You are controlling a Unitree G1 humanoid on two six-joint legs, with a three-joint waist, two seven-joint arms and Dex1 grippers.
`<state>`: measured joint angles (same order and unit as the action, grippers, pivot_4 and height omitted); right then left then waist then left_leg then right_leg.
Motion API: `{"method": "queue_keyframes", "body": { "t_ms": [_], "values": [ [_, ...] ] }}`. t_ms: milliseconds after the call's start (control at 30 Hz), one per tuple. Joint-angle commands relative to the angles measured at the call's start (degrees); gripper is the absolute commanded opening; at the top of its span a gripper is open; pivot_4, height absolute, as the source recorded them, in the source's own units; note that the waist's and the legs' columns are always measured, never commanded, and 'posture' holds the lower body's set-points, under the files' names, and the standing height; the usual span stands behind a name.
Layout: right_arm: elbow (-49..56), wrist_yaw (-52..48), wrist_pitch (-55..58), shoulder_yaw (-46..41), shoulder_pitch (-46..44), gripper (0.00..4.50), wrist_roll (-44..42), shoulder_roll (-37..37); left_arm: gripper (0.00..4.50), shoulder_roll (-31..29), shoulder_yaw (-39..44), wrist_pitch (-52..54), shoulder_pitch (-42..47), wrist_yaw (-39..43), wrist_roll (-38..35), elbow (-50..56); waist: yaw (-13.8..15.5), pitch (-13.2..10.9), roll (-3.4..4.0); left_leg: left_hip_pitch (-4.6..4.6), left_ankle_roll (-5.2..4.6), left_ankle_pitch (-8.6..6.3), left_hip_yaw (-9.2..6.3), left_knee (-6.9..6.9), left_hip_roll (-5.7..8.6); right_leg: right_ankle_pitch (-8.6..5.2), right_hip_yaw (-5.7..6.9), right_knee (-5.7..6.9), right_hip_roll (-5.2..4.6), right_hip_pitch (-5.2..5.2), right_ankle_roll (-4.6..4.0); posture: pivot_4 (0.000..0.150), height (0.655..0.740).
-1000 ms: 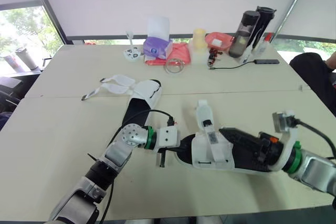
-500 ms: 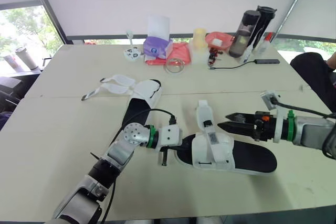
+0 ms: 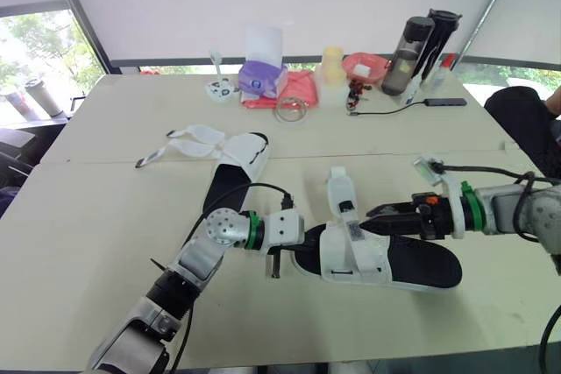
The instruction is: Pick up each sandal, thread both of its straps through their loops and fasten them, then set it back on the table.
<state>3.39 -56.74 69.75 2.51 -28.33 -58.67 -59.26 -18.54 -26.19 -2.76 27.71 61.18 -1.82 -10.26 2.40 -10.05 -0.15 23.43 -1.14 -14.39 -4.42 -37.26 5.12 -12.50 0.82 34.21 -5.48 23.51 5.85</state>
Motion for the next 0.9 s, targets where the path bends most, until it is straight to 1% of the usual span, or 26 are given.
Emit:
{"method": "queue_keyframes", "body": {
  "t_ms": [33, 167, 400, 500, 533, 567, 633, 733, 833, 900],
  "values": [
    [-0.1, -1.6, -0.7, 0.4, -2.0, 4.49, 2.8, 1.1, 0.0, -0.7, -1.4, 2.3, -1.3, -0.8, 2.6, -1.7, 0.0, 0.0, 0.0, 0.0, 0.0, 0.0, 0.0, 0.0, 0.0, 0.01, 0.0, 0.0, 0.0, 0.0, 0.01, 0.15, 0.74],
    [-0.4, -3.2, -0.2, 1.0, -2.8, 4.49, 4.7, 2.1, 0.0, -0.7, -1.3, 2.4, -1.5, -0.9, 2.6, -1.6, 0.0, 0.0, 0.0, 0.0, 0.0, 0.0, 0.0, 0.0, 0.01, 0.02, 0.0, 0.0, 0.0, 0.0, 0.04, 0.15, 0.74],
    [-0.2, -4.8, 2.8, 1.1, -5.3, 4.49, 4.7, 5.1, 0.0, -0.5, -1.3, 2.3, -1.4, -1.2, 2.6, -1.8, 0.0, 0.0, 0.01, 0.0, 0.0, 0.0, 0.0, 0.0, 0.02, 0.03, 0.0, 0.02, 0.0, 0.02, 0.05, 0.15, 0.74],
    [0.1, -5.6, 3.3, 1.2, -5.3, 3.66, 5.1, 5.3, 0.0, -0.4, -1.3, 2.4, -1.5, -1.5, 2.5, -1.8, 0.0, 0.0, 0.01, 0.0, 0.0, 0.0, -0.01, 0.0, 0.04, 0.04, 0.01, 0.0, 0.0, 0.01, 0.06, 0.15, 0.74],
    [0.1, -5.7, 3.4, 1.3, -5.3, 3.13, 5.3, 5.4, 0.0, -0.4, -1.3, 2.4, -1.5, -1.6, 2.5, -1.9, 0.0, 0.0, 0.01, 0.0, 0.0, 0.0, -0.01, 0.0, 0.06, 0.04, 0.01, 0.0, -0.02, 0.01, 0.06, 0.15, 0.74],
    [0.2, -5.8, 3.3, 1.6, -5.3, 2.75, 5.8, 5.6, 0.0, -0.4, -1.3, 2.4, -1.6, -1.6, 2.5, -1.9, 0.0, 0.0, 0.01, 0.0, 0.0, 0.0, 0.0, -0.01, 0.06, 0.04, 0.01, 0.0, -0.02, 0.01, 0.06, 0.15, 0.74],
    [0.1, -5.9, 3.0, 2.5, -5.4, 1.58, 7.0, 5.9, 0.0, -0.3, -1.3, 2.4, -1.5, -1.8, 2.5, -2.0, 0.0, 0.0, 0.01, 0.0, 0.0, 0.0, -0.01, -0.01, 0.06, 0.04, 0.01, 0.01, -0.01, 0.01, 0.06, 0.15, 0.74],
    [0.3, -6.1, 1.8, 4.4, -5.4, 0.07, 9.3, 6.3, 0.0, -0.3, -1.4, 2.1, -1.4, -1.9, 2.6, -2.1, 0.0, 0.0, 0.01, 0.0, 0.0, 0.0, -0.01, -0.01, 0.06, 0.04, 0.01, 0.02, -0.01, 0.01, 0.07, 0.15, 0.74],
    [0.1, -6.8, 1.1, 3.7, -5.3, 0.02, 9.5, 6.6, 0.0, -0.3, -1.5, 2.0, -1.3, -2.0, 2.8, -2.2, 0.0, 0.0, 0.02, 0.0, 0.0, 0.0, -0.01, -0.02, 0.06, 0.05, 0.01, 0.02, -0.01, 0.02, 0.08, 0.15, 0.74],
    [0.5, -7.2, 0.0, -0.6, -4.6, 0.02, 7.2, 7.6, 0.0, -0.5, -1.5, 2.1, -1.5, -2.0, 2.8, -2.1, 0.0, 0.0, 0.02, 0.0, 0.0, 0.0, -0.01, -0.01, 0.06, 0.13, 0.01, 0.01, -0.01, 0.02, 0.22, 0.15, 0.74]
  ]
}}
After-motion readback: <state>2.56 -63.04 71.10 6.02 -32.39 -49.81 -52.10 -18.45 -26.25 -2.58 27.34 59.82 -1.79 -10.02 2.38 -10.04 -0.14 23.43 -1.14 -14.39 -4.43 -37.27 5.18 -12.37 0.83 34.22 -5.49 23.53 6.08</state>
